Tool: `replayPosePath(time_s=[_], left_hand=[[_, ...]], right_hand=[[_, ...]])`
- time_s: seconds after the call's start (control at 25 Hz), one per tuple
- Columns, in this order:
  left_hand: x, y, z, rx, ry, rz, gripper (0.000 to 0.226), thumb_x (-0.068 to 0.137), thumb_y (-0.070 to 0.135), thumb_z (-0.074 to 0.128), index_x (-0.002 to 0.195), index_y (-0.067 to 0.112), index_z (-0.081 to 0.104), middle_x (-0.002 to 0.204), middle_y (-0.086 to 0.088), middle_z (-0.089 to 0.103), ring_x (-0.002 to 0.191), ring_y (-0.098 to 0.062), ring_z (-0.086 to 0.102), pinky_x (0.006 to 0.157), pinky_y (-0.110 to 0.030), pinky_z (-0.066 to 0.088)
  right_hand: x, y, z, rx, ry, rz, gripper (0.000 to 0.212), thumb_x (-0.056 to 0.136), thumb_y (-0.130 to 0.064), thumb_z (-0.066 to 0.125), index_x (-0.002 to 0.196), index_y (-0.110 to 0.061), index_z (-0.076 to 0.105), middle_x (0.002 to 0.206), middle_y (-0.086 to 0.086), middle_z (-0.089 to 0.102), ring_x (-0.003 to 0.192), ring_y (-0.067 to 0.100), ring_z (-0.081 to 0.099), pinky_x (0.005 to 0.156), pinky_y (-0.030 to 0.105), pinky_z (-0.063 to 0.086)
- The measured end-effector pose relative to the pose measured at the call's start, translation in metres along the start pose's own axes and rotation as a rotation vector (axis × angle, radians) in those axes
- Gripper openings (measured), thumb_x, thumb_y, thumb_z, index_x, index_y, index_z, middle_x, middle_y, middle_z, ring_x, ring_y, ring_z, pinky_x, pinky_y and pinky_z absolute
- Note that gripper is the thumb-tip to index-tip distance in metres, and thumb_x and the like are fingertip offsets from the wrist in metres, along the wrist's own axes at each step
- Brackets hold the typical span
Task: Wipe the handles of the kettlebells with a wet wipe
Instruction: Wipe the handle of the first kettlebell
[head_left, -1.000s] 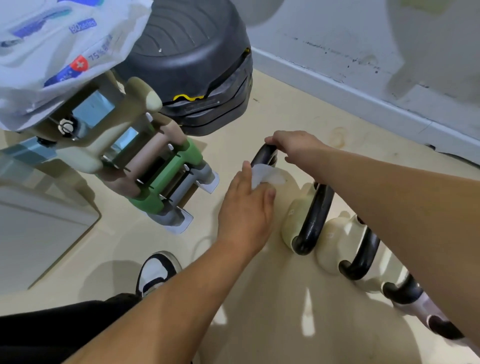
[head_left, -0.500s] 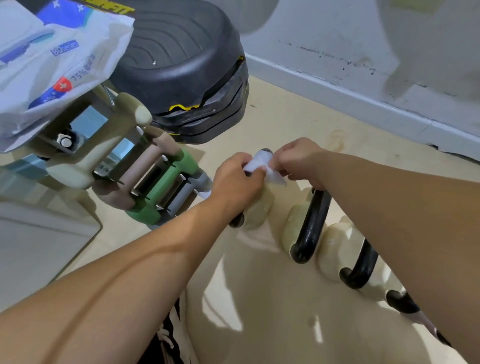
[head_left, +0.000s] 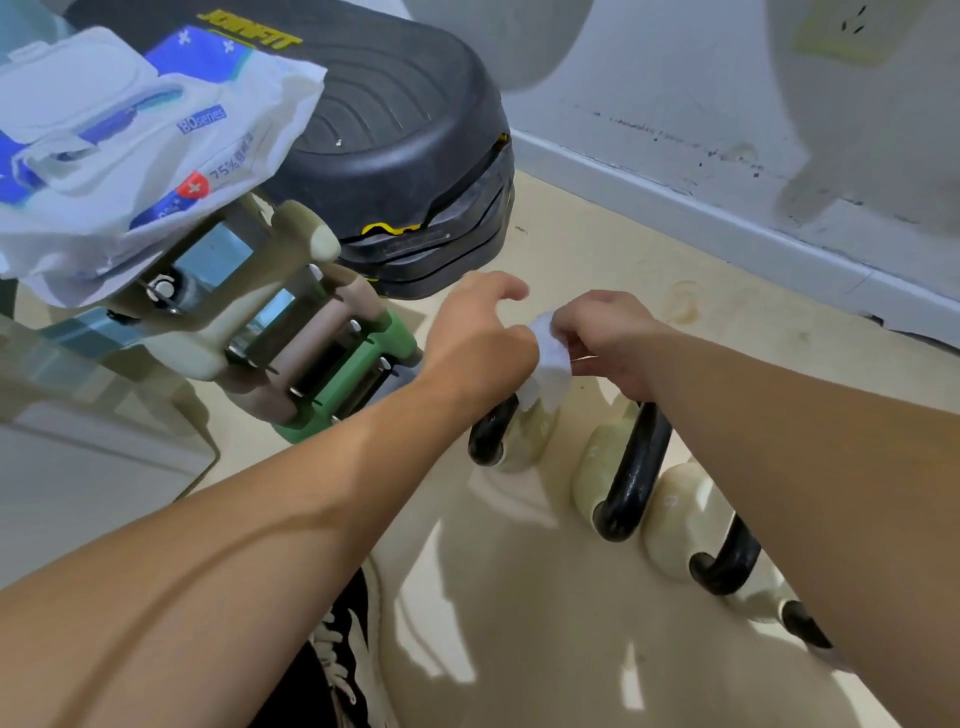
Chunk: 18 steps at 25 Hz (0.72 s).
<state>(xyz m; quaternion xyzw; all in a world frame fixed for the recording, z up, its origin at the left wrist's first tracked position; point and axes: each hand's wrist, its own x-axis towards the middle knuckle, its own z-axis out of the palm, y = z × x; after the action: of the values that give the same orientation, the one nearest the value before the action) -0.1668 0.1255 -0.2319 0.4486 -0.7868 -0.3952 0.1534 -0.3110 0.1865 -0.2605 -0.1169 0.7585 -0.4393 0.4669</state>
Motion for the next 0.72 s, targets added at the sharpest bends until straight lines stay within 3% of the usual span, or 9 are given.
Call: replayPosePath(time_s=[0.12,0.2,0.44,0.56,0.64,0.72], left_hand=[[0.008,-0.006,0.021,0.319,-0.118,0.184,0.029,0.093,0.021,0.059,0.122,0.022,0.062,0.123,-0.002,0.055,0.109,-0.024,0.056,0.095,-0.039,0.048],[0.008,-0.019,0.031,0.513,-0.162,0.189,0.036,0.097,0.027,0.057,0.132,0.019,0.054,0.126,-0.006,0.050,0.115,-0.028,0.050,0.095,-0.041,0.045],[0.010,-0.012,0.067,0.762,-0.217,0.079,0.071,0.095,0.010,0.048,0.157,0.005,0.014,0.132,-0.015,0.044,0.111,-0.034,0.056,0.073,-0.036,0.038],[0.039,0.009,0.074,0.922,-0.303,0.026,0.052,0.096,0.009,0.052,0.144,0.004,0.035,0.125,-0.014,0.051,0.109,-0.035,0.060,0.073,-0.036,0.039],[0.061,0.029,0.077,1.007,-0.468,0.015,0.035,0.095,0.008,0.053,0.129,0.013,0.053,0.103,-0.006,0.054,0.098,-0.030,0.057,0.076,-0.035,0.043],[0.071,0.042,0.082,1.077,-0.575,0.030,0.022,0.096,0.008,0.051,0.114,0.018,0.059,0.083,-0.001,0.047,0.091,-0.026,0.053,0.078,-0.033,0.047]], right_hand=[[0.004,0.000,0.002,-0.082,0.091,-0.040,0.012,0.086,-0.010,0.057,0.093,-0.018,0.063,0.102,0.011,0.069,0.095,0.032,0.069,0.083,0.044,0.062],[0.003,0.004,0.002,-0.173,0.167,-0.084,0.010,0.090,-0.013,0.053,0.089,-0.021,0.058,0.102,0.009,0.065,0.099,0.033,0.066,0.083,0.044,0.061],[0.011,0.000,-0.004,-0.130,0.217,-0.079,0.031,0.077,-0.008,0.045,0.105,-0.015,0.059,0.114,0.013,0.062,0.101,0.039,0.067,0.083,0.053,0.061],[0.017,-0.002,-0.009,-0.125,0.249,-0.094,0.033,0.067,-0.015,0.042,0.095,-0.018,0.059,0.107,0.010,0.065,0.098,0.035,0.067,0.086,0.049,0.060],[0.017,0.003,-0.015,-0.144,0.256,-0.064,0.028,0.067,-0.013,0.042,0.090,-0.019,0.056,0.100,0.008,0.063,0.088,0.033,0.064,0.074,0.041,0.059],[0.016,0.009,-0.018,-0.178,0.242,-0.041,0.022,0.067,-0.009,0.042,0.084,-0.020,0.051,0.094,0.007,0.060,0.076,0.029,0.057,0.061,0.031,0.046]])
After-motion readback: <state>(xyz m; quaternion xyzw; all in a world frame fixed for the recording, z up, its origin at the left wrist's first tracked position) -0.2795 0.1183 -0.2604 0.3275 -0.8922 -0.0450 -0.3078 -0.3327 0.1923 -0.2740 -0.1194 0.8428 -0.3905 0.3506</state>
